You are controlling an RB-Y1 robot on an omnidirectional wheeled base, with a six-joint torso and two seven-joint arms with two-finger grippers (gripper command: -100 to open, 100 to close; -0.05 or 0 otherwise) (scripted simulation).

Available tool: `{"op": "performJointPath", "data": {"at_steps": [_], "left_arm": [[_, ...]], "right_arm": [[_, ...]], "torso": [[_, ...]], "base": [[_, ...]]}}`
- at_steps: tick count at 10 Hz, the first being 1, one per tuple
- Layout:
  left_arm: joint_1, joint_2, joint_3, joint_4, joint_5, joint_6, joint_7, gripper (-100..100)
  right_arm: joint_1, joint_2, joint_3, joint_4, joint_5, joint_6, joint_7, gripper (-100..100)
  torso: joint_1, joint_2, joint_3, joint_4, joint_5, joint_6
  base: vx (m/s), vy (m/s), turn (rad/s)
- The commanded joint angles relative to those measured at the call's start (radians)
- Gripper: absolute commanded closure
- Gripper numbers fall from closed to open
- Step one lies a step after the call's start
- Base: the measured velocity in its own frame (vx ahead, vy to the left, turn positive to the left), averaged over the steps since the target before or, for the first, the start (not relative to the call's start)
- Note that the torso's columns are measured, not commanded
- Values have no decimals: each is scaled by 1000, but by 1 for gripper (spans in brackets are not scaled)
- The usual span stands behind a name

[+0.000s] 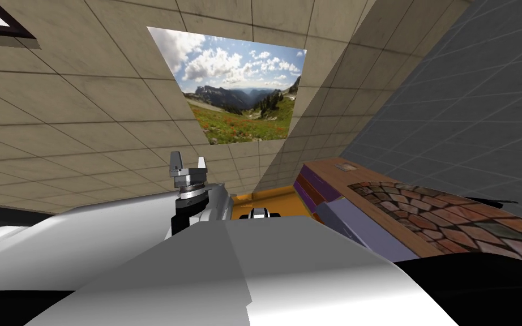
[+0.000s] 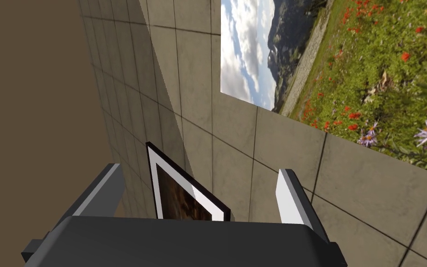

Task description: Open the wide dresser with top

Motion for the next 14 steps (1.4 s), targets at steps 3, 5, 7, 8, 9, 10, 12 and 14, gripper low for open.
{"op": "performJointPath", "data": {"at_steps": [3,5,7,8,9,10,12,14], "left_arm": [[0,0,0,0,0,0,0,0],[0,0,0,0,0,0,0,0],[0,0,0,0,0,0,0,0],[0,0,0,0,0,0,0,0],[0,0,0,0,0,0,0,0],[0,0,0,0,0,0,0,0],[0,0,0,0,0,0,0,0],[0,0,0,0,0,0,0,0]], "right_arm": [[27,-39,-11,-37,-10,-26,7,-100],[40,-78,-25,-54,-32,-66,10,-100],[53,-117,-39,-71,-54,-105,14,-100],[59,-137,-46,-80,-66,-125,16,-100],[66,-156,-53,-89,-77,-145,18,-100],[66,-156,-53,-89,-77,-145,18,-100],[79,-195,-67,-106,-99,-184,22,-100],[68,-179,-58,-79,-92,-184,10,0]], "torso": [[6,4,1,0,3,2],[-15,-1,3,-1,-11,-1],[-17,-1,4,-1,-13,-1],[-14,0,5,0,-12,-1],[-10,0,5,0,-11,-2],[-10,0,4,0,-10,-2],[-8,-1,3,0,-7,-3],[-5,-1,3,0,-7,-2]], "base": [[-25,197,-18],[14,86,9],[12,63,4],[9,72,-3],[17,60,20],[6,-4,19],[3,1,9],[1,-3,0]]}}
